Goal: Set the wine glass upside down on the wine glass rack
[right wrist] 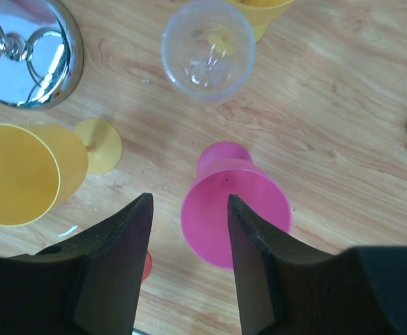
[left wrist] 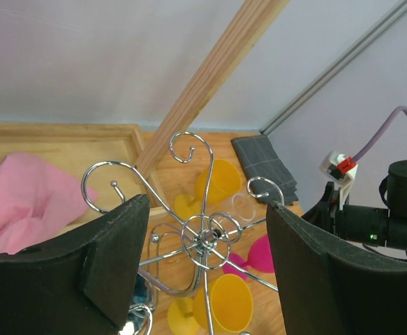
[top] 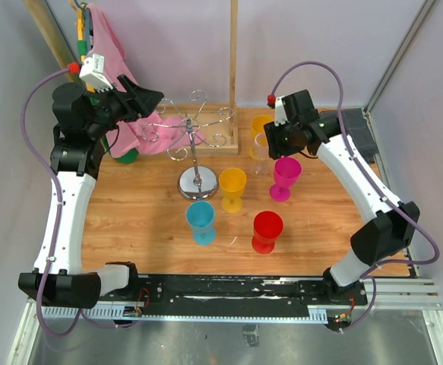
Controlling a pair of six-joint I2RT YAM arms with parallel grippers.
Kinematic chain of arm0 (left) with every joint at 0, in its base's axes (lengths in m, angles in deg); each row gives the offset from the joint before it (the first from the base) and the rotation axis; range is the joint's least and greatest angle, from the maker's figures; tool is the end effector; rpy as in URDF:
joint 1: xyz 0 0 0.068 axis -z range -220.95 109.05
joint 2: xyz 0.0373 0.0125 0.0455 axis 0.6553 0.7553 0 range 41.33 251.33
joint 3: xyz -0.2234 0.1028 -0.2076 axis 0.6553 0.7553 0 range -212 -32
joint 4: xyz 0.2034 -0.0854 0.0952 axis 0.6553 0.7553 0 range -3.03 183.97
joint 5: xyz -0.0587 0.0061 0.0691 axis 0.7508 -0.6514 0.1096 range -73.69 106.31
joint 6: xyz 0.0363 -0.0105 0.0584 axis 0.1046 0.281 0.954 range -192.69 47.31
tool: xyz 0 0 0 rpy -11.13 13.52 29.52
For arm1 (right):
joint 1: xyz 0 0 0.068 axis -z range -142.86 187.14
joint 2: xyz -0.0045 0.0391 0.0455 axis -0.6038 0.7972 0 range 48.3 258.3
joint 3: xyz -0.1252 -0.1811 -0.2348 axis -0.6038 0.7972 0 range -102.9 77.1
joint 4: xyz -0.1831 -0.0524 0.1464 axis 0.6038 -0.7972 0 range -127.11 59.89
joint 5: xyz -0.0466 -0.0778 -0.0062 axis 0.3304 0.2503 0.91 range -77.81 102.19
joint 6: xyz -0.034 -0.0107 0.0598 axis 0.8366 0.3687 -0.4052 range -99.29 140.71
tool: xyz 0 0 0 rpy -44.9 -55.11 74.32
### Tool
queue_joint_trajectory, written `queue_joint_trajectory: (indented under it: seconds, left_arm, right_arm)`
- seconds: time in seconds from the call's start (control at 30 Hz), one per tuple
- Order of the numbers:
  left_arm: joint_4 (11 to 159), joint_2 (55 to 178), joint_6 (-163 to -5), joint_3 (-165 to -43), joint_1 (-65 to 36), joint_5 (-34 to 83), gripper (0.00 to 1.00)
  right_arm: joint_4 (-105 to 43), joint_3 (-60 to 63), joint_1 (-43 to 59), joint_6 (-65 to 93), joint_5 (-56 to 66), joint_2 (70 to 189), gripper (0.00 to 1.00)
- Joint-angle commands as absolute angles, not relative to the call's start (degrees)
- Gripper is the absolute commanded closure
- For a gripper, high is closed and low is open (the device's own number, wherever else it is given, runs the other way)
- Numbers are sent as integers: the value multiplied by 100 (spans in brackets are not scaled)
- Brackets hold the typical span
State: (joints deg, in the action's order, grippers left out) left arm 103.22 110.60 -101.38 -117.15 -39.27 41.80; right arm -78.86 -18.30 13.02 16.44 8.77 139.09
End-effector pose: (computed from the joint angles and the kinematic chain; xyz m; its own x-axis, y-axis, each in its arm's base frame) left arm 0.2303 -0.0310 0.5252 -0.2249 -0.4270 -0.8759 0.3973 0.7806 -0.4825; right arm 0.3040 0.1399 0.4147 -0.6672 -0.2173 -0.7125 -0.3985 0.9122 0.0950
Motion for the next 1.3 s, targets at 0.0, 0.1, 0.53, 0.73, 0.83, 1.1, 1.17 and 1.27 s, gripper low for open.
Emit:
queue_joint_trajectory:
  seconds: [0.0,0.1,0.53,0.73,0.83,1.1,1.17,1.27]
  left_arm:
    - [10314,10944,-10029,-11797,-3910,4105,27]
    - [10306,10957,-10042,-11796,-3910,4094,27]
    - [10227,10989,-10073,-11761,-3910,4164,27]
    - [10226,10979,-10073,-11740,-3910,4162,27]
    - [10224,10973,-10072,-11726,-3910,4166,27]
    - [10227,10971,-10073,-11739,-3910,4153,27]
    - [10226,10968,-10073,-11741,-3910,4153,27]
    - [10226,10970,-10072,-11735,-3910,4158,27]
  right_arm:
    - [-8147,-1719,1093,1764,861,14060,54]
    - [-8252,-1665,1028,1769,912,14170,56]
    - [-8346,-1299,946,1768,1109,14195,58]
    - [-8346,-1189,945,1755,1132,14275,59]
    - [-8340,-1161,945,1734,1108,14327,63]
    - [-8309,-1149,912,1694,1055,14492,73]
    - [-8311,-1172,910,1687,1052,14526,76]
    - [-8319,-1192,910,1687,1059,14530,82]
